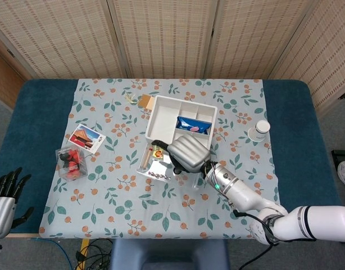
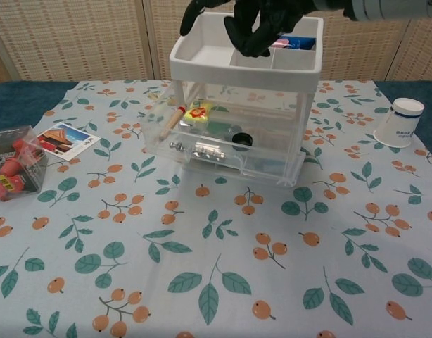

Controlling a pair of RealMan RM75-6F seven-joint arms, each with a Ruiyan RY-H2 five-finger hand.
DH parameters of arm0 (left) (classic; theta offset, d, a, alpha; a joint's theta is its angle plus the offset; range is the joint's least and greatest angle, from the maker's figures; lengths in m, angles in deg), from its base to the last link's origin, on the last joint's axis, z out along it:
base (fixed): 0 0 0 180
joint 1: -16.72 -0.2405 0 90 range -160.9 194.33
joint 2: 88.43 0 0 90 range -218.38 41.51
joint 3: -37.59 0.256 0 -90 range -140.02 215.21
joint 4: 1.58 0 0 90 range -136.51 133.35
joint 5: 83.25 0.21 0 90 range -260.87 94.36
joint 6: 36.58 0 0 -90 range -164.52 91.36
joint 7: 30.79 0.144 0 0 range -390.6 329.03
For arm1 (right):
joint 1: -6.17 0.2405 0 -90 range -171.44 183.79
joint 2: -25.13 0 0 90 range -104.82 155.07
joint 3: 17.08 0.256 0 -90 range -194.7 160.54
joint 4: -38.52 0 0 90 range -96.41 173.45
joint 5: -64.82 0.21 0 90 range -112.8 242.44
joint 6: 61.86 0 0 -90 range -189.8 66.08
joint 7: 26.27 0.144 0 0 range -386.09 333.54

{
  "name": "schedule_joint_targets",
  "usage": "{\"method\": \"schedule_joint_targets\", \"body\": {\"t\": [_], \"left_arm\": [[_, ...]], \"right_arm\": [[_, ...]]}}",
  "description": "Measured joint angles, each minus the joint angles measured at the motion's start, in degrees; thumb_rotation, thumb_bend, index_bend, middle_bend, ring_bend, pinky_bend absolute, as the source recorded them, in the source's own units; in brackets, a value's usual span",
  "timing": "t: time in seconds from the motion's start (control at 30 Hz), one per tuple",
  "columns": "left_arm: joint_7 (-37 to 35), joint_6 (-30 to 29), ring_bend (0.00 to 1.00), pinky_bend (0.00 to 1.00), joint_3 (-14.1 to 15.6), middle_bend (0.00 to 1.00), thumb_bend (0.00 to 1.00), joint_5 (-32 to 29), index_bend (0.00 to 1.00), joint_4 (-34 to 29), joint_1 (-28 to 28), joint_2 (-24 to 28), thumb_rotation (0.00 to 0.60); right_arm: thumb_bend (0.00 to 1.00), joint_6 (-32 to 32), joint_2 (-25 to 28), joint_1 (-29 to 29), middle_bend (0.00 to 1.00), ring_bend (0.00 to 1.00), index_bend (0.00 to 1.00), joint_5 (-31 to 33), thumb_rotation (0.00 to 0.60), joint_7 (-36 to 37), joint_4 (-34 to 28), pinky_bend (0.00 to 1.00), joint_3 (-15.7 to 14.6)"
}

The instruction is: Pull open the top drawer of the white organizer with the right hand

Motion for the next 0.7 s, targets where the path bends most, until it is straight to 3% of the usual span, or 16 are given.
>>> {"method": "schedule_joint_targets", "body": {"t": [0.2, 0.37, 0.47, 0.6, 0.7], "left_arm": [[0.08, 0.03, 0.01, 0.08, -0.02, 0.02, 0.23, -0.14, 0.13, 0.05, -0.06, -0.05, 0.600], [-0.08, 0.10, 0.01, 0.08, -0.04, 0.02, 0.23, -0.29, 0.13, 0.23, -0.10, -0.09, 0.600], [-0.22, 0.11, 0.01, 0.08, -0.06, 0.02, 0.23, -0.35, 0.13, 0.33, -0.11, -0.10, 0.600], [-0.39, 0.05, 0.01, 0.08, -0.12, 0.02, 0.23, -0.42, 0.13, 0.45, -0.15, -0.13, 0.600], [-0.55, 0.06, 0.01, 0.08, -0.12, 0.02, 0.23, -0.39, 0.13, 0.54, -0.14, -0.18, 0.600]], "right_arm": [[0.10, 0.52, -0.88, -0.83, 0.80, 0.84, 0.18, -0.33, 0.600, -0.07, 0.71, 0.98, 1.65], [0.00, 1.02, -1.40, -1.01, 0.92, 0.95, 0.22, -0.18, 0.600, -0.76, 0.86, 1.00, 2.61], [0.00, 1.53, -1.46, -0.78, 0.99, 1.00, 0.23, -0.13, 0.600, -2.03, 1.10, 1.00, 2.86], [0.01, 2.06, -1.45, -0.15, 1.00, 1.00, 0.24, 0.13, 0.600, -5.21, 1.27, 1.00, 2.90], [0.11, 2.35, -1.47, 0.39, 1.00, 1.00, 0.24, 0.55, 0.600, -8.01, 1.29, 1.00, 2.70]]}}
